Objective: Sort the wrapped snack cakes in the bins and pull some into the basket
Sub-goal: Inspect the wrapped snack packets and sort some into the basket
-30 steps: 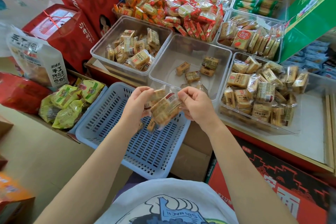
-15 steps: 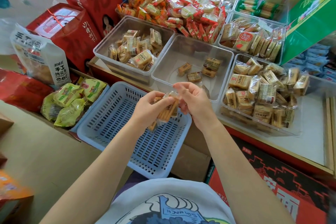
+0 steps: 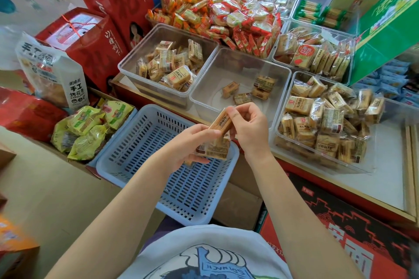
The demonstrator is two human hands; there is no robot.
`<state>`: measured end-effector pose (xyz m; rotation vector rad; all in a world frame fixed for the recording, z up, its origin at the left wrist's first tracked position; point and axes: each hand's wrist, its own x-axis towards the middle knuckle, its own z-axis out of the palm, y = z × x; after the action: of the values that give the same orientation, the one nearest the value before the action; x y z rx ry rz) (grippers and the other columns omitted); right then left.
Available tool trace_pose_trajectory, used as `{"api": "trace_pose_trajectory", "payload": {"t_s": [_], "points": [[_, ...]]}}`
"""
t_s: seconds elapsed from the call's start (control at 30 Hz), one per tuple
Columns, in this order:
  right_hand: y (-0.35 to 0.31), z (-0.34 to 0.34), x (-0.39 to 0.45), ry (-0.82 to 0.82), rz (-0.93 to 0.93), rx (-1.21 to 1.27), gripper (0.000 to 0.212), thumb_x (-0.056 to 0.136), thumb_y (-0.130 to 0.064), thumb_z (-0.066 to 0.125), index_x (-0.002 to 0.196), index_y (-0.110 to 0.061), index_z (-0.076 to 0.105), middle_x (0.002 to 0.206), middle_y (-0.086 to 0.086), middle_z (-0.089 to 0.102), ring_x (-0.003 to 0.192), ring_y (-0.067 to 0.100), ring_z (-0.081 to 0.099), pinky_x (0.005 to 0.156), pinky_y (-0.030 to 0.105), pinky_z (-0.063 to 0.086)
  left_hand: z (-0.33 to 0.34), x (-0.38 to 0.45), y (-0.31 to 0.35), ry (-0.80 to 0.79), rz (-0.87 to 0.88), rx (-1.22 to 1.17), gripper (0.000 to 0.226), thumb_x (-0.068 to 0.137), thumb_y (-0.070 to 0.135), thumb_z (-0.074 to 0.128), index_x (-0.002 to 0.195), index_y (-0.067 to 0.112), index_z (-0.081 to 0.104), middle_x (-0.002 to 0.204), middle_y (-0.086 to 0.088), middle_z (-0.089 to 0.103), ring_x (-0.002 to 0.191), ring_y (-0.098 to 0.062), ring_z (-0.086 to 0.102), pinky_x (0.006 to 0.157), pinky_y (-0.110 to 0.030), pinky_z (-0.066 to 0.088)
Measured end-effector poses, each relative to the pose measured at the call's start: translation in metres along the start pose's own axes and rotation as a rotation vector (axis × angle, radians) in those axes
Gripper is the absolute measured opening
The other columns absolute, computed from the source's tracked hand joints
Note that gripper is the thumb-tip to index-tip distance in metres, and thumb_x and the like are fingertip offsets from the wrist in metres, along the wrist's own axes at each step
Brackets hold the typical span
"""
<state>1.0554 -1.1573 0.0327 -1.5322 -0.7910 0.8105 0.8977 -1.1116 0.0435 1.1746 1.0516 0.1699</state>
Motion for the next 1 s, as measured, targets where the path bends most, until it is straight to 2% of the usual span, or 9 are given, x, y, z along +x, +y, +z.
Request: {"api": "trace_pose_trajectory", "payload": {"t_s": [0.13, 0.27, 0.4, 0.5, 0.6, 0.7, 0.8, 0.87, 1.0], "points": [[0.003, 0.000, 0.001, 0.050, 0.012, -0.007, 0.014, 0.098, -0.020, 0.067, 0.087, -0.017, 0.060, 0.079, 0.005, 0.065, 0.066, 0.008, 0.064, 0.056, 0.018, 0.050, 0.004, 0.000, -0.001, 0.061, -0.042, -0.072, 0.024, 0.099, 0.043, 0.059, 0.116, 0.025, 0.062, 0.115, -0.010, 0.072, 0.107, -0.025, 0.070, 0.085, -0.039, 0.062], [0.008, -0.002, 0.006, 0.046, -0.048, -0.157, 0.015, 0.096, -0.022, 0.067, 0.083, -0.021, 0.059, 0.081, 0.005, 0.056, 0.075, 0.013, 0.054, 0.069, 0.023, 0.050, 0.008, 0.003, -0.001, 0.163, -0.078, -0.221, 0.039, 0.099, 0.046, 0.054, 0.127, 0.020, 0.062, 0.111, -0.014, 0.075, 0.104, -0.030, 0.072, 0.079, -0.038, 0.061], [-0.002, -0.004, 0.005, -0.109, 0.022, -0.068, 0.009, 0.101, -0.025, 0.060, 0.097, -0.017, 0.057, 0.089, 0.003, 0.059, 0.078, 0.007, 0.059, 0.067, 0.021, 0.052, 0.010, 0.001, 0.001, 0.167, -0.074, -0.218, 0.050, 0.099, 0.056, 0.043, 0.119, 0.019, 0.069, 0.102, -0.011, 0.078, 0.097, -0.027, 0.074, 0.075, -0.037, 0.060], [-0.005, -0.002, 0.002, -0.212, 0.039, -0.037, 0.032, 0.104, -0.034, 0.057, 0.103, -0.003, 0.059, 0.083, 0.003, 0.063, 0.073, 0.006, 0.062, 0.063, 0.022, 0.054, 0.009, 0.000, 0.002, 0.164, -0.070, -0.218, 0.063, 0.099, 0.064, 0.036, 0.113, 0.014, 0.072, 0.095, -0.011, 0.077, 0.085, -0.026, 0.073, 0.068, -0.033, 0.057], [-0.003, -0.001, -0.001, -0.178, 0.059, -0.064, 0.048, 0.100, -0.042, 0.060, 0.096, 0.006, 0.059, 0.082, 0.007, 0.064, 0.071, 0.006, 0.064, 0.060, 0.025, 0.055, 0.008, 0.002, 0.001, 0.153, -0.080, -0.220, 0.076, 0.096, 0.075, 0.032, 0.115, 0.013, 0.071, 0.095, -0.011, 0.078, 0.082, -0.024, 0.075, 0.066, -0.033, 0.057], [0.002, -0.006, 0.000, -0.072, 0.090, -0.085, 0.041, 0.100, -0.045, 0.060, 0.089, -0.006, 0.059, 0.082, 0.009, 0.066, 0.068, 0.009, 0.065, 0.052, 0.023, 0.053, 0.011, 0.002, 0.001, 0.170, -0.063, -0.165, 0.062, 0.097, 0.069, 0.041, 0.109, 0.015, 0.070, 0.096, -0.008, 0.079, 0.085, -0.022, 0.075, 0.071, -0.035, 0.059], [0.006, -0.011, 0.002, -0.044, 0.087, -0.102, 0.049, 0.100, -0.045, 0.061, 0.099, 0.004, 0.058, 0.095, 0.027, 0.067, 0.070, 0.018, 0.063, 0.048, 0.020, 0.049, 0.010, 0.002, -0.005, 0.182, 0.039, -0.115, 0.036, 0.097, 0.053, 0.059, 0.107, 0.021, 0.072, 0.102, -0.005, 0.078, 0.089, -0.020, 0.075, 0.070, -0.034, 0.060], [0.007, -0.011, 0.002, -0.064, 0.103, -0.113, 0.051, 0.098, -0.047, 0.061, 0.102, 0.004, 0.059, 0.101, 0.027, 0.067, 0.077, 0.018, 0.064, 0.058, 0.024, 0.053, 0.010, 0.003, -0.009, 0.200, 0.071, -0.142, 0.034, 0.096, 0.050, 0.062, 0.107, 0.020, 0.073, 0.102, -0.003, 0.078, 0.091, -0.020, 0.075, 0.068, -0.031, 0.059], [0.008, -0.010, -0.001, -0.062, 0.174, -0.097, 0.053, 0.099, -0.046, 0.061, 0.102, 0.006, 0.060, 0.102, 0.020, 0.071, 0.090, 0.020, 0.069, 0.086, 0.042, 0.058, 0.013, 0.004, -0.013, 0.288, 0.072, -0.243, 0.024, 0.099, 0.039, 0.063, 0.104, 0.017, 0.070, 0.101, -0.004, 0.076, 0.084, -0.018, 0.075, 0.065, -0.028, 0.059]]}}
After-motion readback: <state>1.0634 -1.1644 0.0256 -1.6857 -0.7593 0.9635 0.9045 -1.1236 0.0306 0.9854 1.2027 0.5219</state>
